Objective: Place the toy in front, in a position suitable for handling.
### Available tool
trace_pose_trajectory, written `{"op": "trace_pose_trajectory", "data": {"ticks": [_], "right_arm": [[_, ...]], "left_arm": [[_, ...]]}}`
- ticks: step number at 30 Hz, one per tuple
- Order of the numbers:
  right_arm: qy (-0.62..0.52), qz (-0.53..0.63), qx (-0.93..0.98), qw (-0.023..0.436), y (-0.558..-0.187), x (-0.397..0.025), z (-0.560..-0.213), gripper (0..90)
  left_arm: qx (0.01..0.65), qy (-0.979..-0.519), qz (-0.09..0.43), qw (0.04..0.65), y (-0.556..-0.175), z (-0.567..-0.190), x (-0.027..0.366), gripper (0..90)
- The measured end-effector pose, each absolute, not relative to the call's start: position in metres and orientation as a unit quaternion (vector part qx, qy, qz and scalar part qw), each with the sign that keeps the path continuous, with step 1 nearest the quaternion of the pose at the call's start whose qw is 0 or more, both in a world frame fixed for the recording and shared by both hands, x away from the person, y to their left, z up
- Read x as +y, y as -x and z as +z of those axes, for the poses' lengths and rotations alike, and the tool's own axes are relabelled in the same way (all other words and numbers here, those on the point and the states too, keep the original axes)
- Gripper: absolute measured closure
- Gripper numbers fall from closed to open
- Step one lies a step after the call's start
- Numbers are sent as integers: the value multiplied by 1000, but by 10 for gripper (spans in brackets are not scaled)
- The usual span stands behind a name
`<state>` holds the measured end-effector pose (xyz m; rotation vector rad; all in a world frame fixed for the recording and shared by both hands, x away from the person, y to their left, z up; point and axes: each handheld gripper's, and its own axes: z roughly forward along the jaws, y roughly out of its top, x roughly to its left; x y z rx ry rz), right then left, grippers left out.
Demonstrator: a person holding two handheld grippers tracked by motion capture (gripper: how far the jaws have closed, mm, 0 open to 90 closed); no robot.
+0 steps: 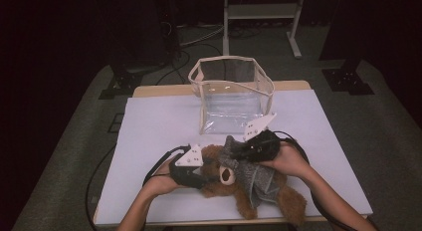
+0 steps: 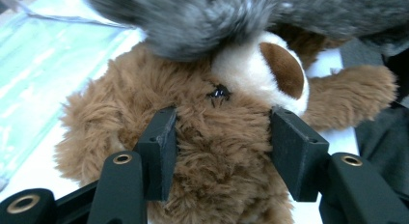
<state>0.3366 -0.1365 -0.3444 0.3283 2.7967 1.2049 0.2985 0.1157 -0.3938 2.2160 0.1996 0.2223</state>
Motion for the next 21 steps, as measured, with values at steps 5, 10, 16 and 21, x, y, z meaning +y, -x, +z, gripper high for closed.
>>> {"op": "trace_pose_trajectory", "data": {"ticks": [5,10,16,21], "right_arm": [[-88,390,916,40,-341,-117,-343,821],[-100,376,921,28,-339,-123,-352,822],[-85,382,919,46,-341,-111,-343,821],[-85,380,920,39,-348,-93,-348,821]], "left_arm": [[65,-897,90,428,-292,-395,116,452],[63,-895,87,433,-290,-397,117,447],[57,-899,86,426,-289,-395,114,447],[56,-900,83,425,-289,-398,115,437]]}}
